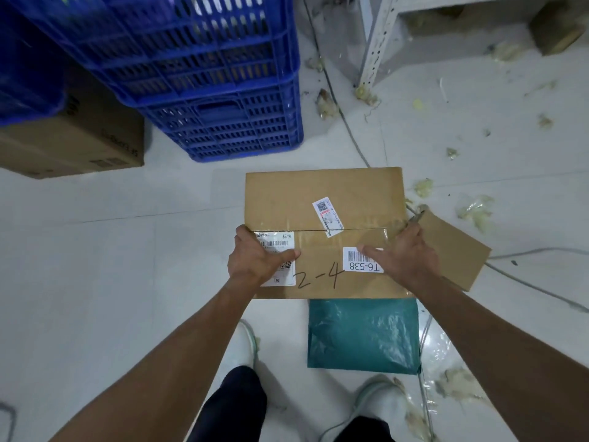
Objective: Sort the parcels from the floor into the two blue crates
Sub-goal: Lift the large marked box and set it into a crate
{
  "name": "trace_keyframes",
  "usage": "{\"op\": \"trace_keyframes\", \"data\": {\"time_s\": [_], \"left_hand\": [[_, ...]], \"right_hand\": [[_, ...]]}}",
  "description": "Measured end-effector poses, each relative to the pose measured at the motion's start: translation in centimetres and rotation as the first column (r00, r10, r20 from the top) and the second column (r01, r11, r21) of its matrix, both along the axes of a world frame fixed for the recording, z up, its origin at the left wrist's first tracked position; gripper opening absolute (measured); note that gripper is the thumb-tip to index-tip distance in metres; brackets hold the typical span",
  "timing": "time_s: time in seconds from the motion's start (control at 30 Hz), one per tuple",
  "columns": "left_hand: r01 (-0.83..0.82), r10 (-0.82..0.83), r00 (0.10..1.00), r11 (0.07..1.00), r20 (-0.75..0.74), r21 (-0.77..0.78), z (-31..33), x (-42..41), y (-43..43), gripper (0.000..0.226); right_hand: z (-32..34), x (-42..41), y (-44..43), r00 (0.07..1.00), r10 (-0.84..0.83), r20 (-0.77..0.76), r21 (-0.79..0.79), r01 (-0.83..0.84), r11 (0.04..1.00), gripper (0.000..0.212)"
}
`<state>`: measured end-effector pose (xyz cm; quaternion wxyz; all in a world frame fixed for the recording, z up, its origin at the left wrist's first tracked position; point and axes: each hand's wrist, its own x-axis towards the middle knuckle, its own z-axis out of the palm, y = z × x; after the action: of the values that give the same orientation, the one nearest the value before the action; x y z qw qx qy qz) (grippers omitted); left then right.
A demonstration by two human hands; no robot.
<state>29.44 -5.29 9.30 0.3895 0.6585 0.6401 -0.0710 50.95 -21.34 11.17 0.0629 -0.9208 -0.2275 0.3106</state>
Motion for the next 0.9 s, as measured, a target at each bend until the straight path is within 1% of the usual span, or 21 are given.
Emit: {"op": "trace_keyframes", "data": {"time_s": [0.1, 0.23, 0.3, 0.4, 0.6, 0.77, 0.9], "left_hand": [[-0.027, 0.026, 0.999, 0.999, 0.027, 0.024, 6.1, -0.5, 0.5, 0.104], [-0.052, 0.049, 0.998, 0.997, 0.042, 0.066, 15.1, -1.7, 1.0, 0.102], [-0.070, 0.066, 0.997, 0.994, 0.049, 0.089, 19.5, -2.6, 1.2, 0.102], [-0.087, 0.081, 0.995, 0.989, 0.058, 0.118, 26.1, -4.0, 1.5, 0.105], [-0.159, 0.155, 0.987, 0.978, 0.039, 0.135, 39.4, -9.6, 2.0, 0.109], [-0.221, 0.218, 0.975, 0.961, 0.035, 0.166, 47.4, -15.7, 3.8, 0.110], [-0.271, 0.260, 0.962, 0.938, 0.079, 0.218, 52.0, -20.3, 6.8, 0.107]], "right_hand": [[6.2, 0.2, 1.6, 0.998, 0.061, 0.033, -0.018, -0.060, 0.998, 0.116], [14.6, -0.6, 2.5, 0.994, 0.101, 0.044, 0.013, -0.102, 0.995, 0.106], [19.2, -1.5, 2.8, 0.996, 0.085, 0.034, 0.026, -0.086, 0.996, 0.101], [25.9, -3.1, 3.0, 0.993, 0.104, 0.051, 0.053, -0.107, 0.993, 0.100], [38.5, -7.5, 5.1, 0.982, 0.179, 0.063, 0.075, -0.183, 0.980, 0.100], [46.7, -12.1, 9.0, 0.963, 0.260, 0.078, 0.113, -0.267, 0.957, 0.101], [51.9, -15.8, 13.6, 0.945, 0.316, 0.087, 0.182, -0.327, 0.927, 0.104]]}}
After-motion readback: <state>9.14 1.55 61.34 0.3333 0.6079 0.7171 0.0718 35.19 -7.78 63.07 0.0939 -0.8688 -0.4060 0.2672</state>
